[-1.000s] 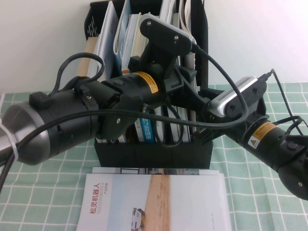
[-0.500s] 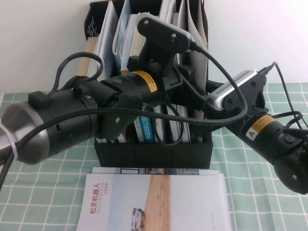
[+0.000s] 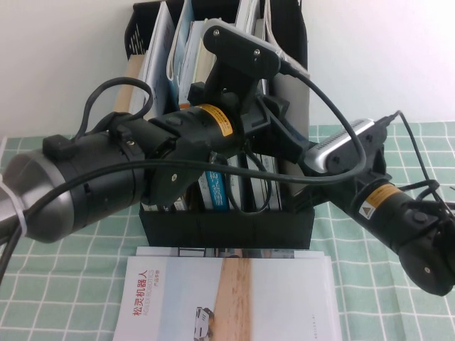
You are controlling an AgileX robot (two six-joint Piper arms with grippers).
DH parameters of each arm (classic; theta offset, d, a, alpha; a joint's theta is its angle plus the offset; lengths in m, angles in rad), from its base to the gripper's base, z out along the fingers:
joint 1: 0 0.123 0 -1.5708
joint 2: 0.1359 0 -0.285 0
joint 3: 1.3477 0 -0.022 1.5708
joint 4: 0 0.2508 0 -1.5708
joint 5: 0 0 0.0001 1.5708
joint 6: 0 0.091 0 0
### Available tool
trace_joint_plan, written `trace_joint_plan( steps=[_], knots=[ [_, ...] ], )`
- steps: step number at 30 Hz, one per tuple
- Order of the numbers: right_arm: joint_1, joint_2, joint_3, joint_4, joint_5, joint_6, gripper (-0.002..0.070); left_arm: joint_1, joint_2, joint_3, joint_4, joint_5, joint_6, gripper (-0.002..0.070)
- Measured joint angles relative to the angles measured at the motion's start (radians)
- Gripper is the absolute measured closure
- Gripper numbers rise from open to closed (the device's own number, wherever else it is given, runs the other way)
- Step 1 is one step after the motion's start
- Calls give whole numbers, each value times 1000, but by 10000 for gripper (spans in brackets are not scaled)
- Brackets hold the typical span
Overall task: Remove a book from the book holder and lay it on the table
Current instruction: Pick up the right side book from the book shelf
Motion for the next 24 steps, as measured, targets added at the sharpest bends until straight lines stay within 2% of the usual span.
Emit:
trace_joint_plan(
  steps=[6, 16, 20, 24],
  knots=[
    [0, 2, 42, 43, -141, 4, 666, -12, -20, 0, 0, 7, 0, 678],
    [0, -126, 72, 79, -156, -59, 666, -38, -224, 0, 0, 35, 0, 678],
    [0, -207, 72, 85, -163, -91, 666, -38, -322, 0, 0, 127, 0, 678],
    [0, -299, 72, 79, -167, -105, 668, -38, -414, 0, 0, 330, 0, 678]
  ],
)
